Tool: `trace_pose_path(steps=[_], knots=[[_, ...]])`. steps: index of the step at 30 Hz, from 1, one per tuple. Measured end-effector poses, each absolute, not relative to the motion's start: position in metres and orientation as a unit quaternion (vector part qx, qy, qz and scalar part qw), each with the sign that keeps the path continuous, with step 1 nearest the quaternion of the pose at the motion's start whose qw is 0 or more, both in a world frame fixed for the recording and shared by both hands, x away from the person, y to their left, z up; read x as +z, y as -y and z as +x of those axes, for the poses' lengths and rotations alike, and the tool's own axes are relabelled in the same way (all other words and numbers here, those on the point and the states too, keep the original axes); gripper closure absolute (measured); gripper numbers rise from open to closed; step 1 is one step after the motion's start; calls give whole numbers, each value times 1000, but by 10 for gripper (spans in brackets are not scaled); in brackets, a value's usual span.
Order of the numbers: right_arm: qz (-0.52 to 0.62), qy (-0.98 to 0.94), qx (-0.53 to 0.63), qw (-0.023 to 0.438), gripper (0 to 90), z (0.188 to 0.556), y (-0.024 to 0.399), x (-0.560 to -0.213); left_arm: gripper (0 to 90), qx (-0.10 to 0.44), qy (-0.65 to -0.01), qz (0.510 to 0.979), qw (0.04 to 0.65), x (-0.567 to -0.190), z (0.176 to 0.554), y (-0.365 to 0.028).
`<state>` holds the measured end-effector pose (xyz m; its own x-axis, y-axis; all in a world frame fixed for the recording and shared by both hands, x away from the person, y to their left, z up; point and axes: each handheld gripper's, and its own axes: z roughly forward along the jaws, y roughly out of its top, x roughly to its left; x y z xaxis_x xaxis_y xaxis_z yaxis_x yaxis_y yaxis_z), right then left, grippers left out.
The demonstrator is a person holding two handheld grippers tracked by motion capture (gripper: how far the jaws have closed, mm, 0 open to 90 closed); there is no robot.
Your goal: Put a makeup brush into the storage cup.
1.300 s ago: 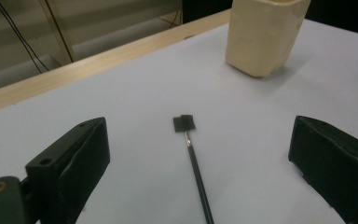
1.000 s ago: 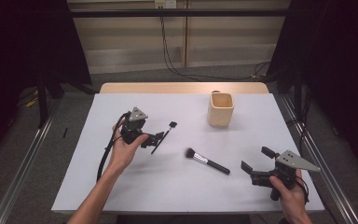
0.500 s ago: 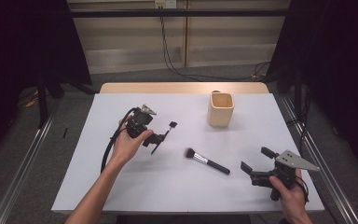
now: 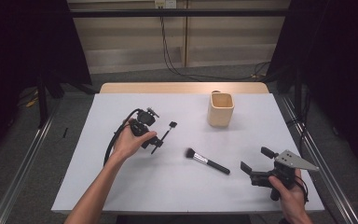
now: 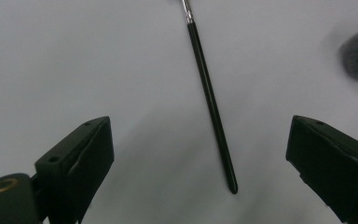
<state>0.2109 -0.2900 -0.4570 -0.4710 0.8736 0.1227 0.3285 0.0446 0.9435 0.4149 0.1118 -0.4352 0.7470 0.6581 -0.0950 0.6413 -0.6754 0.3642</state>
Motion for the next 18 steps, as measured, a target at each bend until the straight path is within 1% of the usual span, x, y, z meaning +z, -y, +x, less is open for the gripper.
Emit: trace_pose_path(steps=[7, 12, 15, 18], knots=[[445, -675, 529, 255, 0, 211, 289, -457, 78, 19, -351, 923, 156, -442, 417, -103], [447, -675, 529, 255, 0, 211, 289, -457, 141, 10, -357, 924, 135, -448, 418, -97], [446, -676, 528, 255, 0, 211, 289, -457, 143, 26, -368, 923, 110, -454, 416, -93], [446, -677, 528, 255, 0, 211, 289, -457, 199, 28, -368, 924, 98, -454, 414, -89]])
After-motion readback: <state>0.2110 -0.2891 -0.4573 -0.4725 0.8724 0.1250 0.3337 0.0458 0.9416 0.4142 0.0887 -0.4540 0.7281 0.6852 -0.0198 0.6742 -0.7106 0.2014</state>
